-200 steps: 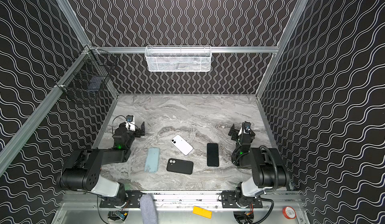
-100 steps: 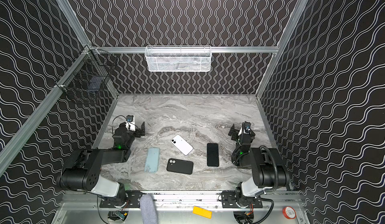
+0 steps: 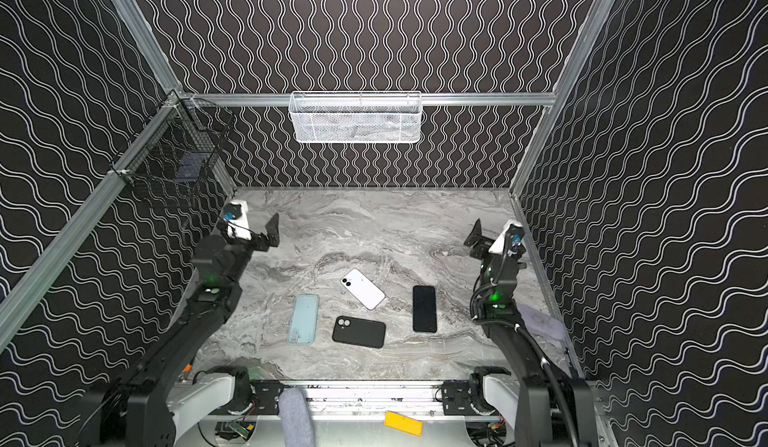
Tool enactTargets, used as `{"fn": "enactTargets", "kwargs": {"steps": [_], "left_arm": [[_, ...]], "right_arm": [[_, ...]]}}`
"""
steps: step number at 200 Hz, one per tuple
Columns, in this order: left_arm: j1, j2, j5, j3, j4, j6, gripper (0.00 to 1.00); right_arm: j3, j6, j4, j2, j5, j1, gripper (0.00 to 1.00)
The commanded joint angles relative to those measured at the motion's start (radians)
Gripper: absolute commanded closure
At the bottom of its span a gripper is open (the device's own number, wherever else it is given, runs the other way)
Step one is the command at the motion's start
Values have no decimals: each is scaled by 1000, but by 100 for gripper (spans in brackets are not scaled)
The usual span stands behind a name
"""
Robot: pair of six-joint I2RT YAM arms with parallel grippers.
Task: Put the phone into the phone case
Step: 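Raise both arms and bring both grippers toward the white phone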
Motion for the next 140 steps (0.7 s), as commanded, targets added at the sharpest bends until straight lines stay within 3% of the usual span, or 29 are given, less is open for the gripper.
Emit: {"fn": "enactTargets", "kwargs": {"steps": [1,19,26,39,54,90,115,140], "left_arm": [[0,-31,75,164,-300,-241,2],[2,-30,-32,248,-519,-553,1],[5,-27,-8,262,-545,-596,1],[6,-16,192,258,-488,-581,3],[-6,2,281,283,-553,-580,8],[-137,42,65,382,-940,-409,10],[-230,29,23,354,-972,-347,9],[-268,30,48,306,-932,-316,3]], "right_arm": [[118,310,-393,-56,-93,-16,0],[135,328,-369,-104,-264,-17,0],[141,325,-363,-119,-320,-17,0],[155,298,-382,-138,-392,-17,0],[196,270,-478,-143,-436,-17,1],[268,211,-706,-136,-475,-15,0],[278,166,-836,-140,-506,-4,0],[281,130,-950,-143,-432,61,1]]}}
